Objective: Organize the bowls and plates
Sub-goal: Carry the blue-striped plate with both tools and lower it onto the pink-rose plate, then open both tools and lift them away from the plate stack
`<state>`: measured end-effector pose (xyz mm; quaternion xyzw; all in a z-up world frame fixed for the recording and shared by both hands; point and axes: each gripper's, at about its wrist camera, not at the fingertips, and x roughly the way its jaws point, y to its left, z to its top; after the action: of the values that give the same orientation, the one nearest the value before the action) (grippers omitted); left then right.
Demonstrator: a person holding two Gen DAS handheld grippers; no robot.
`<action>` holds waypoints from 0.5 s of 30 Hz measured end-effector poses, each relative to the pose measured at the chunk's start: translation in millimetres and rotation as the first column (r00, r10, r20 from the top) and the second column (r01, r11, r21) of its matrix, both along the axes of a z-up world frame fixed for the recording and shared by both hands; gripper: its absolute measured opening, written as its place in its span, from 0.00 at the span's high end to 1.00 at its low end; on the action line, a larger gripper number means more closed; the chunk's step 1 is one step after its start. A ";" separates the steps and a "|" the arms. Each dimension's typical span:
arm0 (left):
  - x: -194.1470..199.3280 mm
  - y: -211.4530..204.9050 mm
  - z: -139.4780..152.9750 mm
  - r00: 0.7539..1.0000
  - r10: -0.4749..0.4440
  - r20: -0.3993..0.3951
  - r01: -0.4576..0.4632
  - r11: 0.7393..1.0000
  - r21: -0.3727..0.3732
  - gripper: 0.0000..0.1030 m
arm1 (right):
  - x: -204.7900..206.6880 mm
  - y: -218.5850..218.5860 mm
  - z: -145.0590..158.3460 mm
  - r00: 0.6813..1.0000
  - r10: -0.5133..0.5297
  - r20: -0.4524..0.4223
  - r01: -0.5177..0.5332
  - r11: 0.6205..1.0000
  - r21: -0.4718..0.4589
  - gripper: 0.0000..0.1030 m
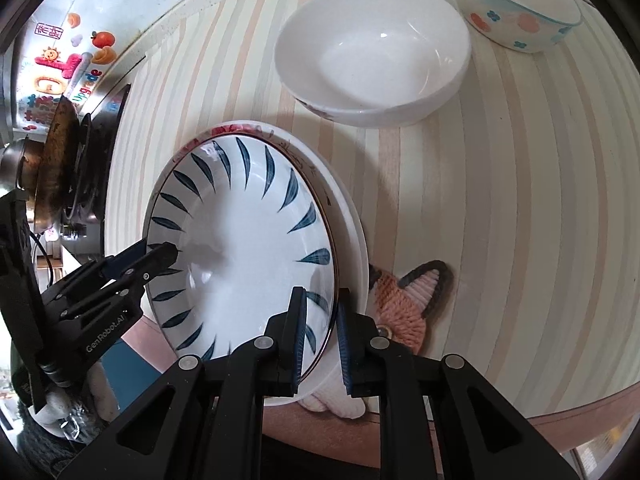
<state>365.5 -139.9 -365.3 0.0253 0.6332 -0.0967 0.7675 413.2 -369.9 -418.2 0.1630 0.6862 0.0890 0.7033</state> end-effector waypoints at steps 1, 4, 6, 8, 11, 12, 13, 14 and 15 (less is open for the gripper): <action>-0.6 -0.4 0.1 1.000 0.005 0.000 -0.005 1.000 0.001 0.72 | -0.3 -1.8 0.5 1.000 -0.001 0.003 0.001 1.000 0.001 0.83; -2.9 1.0 3.1 1.000 0.027 0.011 -0.027 1.000 0.011 0.72 | -2.6 -2.1 2.8 1.000 0.002 0.013 -0.002 1.000 -0.004 0.83; -6.3 2.1 8.2 0.999 0.045 0.029 -0.045 0.999 0.024 0.72 | -4.4 -0.3 7.1 0.999 0.009 0.031 -0.009 1.000 -0.016 0.83; -12.0 3.4 15.9 0.997 0.059 0.049 -0.061 0.998 0.025 0.72 | -8.1 2.8 14.4 0.998 0.024 0.055 -0.022 0.999 -0.038 0.83; -23.7 6.6 33.2 0.993 0.085 0.086 -0.087 0.996 0.024 0.71 | -17.0 8.0 29.5 0.995 0.040 0.088 -0.035 0.997 -0.065 0.83; -28.6 6.9 40.4 0.991 0.089 0.100 -0.092 0.995 0.030 0.71 | -21.0 9.4 36.4 0.994 0.045 0.103 -0.037 0.996 -0.075 0.83; -33.3 7.3 47.6 0.989 0.092 0.114 -0.096 0.995 0.031 0.71 | -26.8 11.3 44.9 0.992 0.049 0.120 -0.038 0.995 -0.093 0.82; -37.9 7.1 54.9 0.987 0.094 0.129 -0.099 0.995 0.030 0.71 | -30.9 13.2 51.5 0.990 0.054 0.132 -0.040 0.994 -0.106 0.79; -43.6 6.8 64.4 0.985 0.095 0.147 -0.100 0.995 0.030 0.71 | -36.3 15.2 58.8 0.987 0.058 0.147 -0.041 0.992 -0.116 0.77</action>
<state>322.0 -133.1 -300.9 0.0155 0.5779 -0.0452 0.8147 376.9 -354.6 -359.4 0.0985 0.6390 0.0796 0.7587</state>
